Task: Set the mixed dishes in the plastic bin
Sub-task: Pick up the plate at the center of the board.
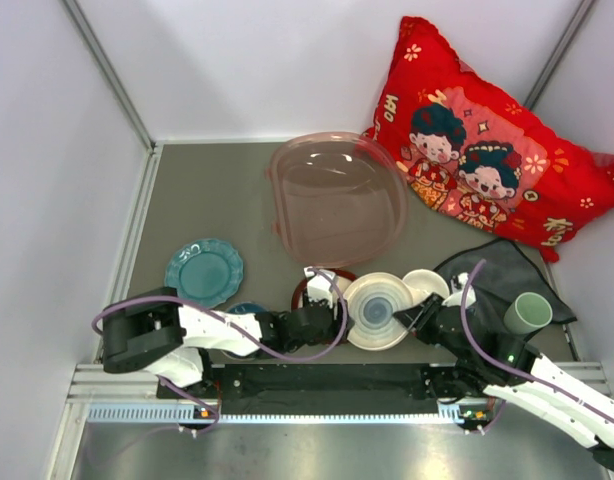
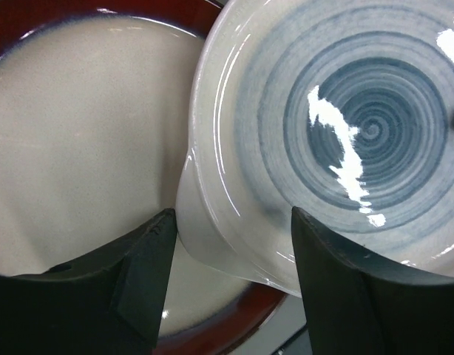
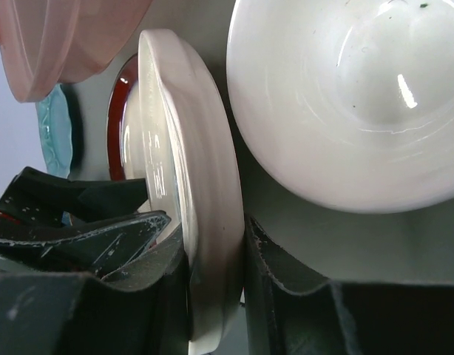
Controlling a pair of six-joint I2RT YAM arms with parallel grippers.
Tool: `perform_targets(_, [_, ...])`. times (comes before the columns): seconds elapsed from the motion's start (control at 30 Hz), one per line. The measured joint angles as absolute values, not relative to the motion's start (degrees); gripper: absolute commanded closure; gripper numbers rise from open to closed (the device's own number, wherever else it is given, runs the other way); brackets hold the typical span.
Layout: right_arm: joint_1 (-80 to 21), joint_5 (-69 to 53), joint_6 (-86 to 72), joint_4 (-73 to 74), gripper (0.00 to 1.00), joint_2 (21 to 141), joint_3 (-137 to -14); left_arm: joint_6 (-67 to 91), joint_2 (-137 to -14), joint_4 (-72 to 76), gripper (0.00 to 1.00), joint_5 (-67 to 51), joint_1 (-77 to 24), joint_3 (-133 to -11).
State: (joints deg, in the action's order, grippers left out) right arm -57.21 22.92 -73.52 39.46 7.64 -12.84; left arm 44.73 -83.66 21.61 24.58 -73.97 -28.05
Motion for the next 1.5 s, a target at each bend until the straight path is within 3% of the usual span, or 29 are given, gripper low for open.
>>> perform_targets(0.13, [-57.23, 22.61, -73.06, 39.57, 1.00, 7.64, -13.06, 44.07, -79.83, 15.42, 0.16, 24.27, -74.15, -30.09])
perform_targets(0.6, [-57.25, 22.13, -67.90, 41.65, 1.00, 9.17, -16.64, 36.62, -56.38, -2.92, 0.12, 33.61, -74.17, -41.34])
perform_targets(1.0, [-57.25, 19.33, -56.45, 42.02, 1.00, 18.76, -31.92, 35.35, -41.91, -22.52, 0.01, 45.76, -74.17, -43.13])
perform_targets(1.5, [-54.68, 14.20, -47.09, 28.71, 1.00, 48.21, -50.89, 35.33, -35.73, -39.86, 0.01, 50.76, -74.17, -56.40])
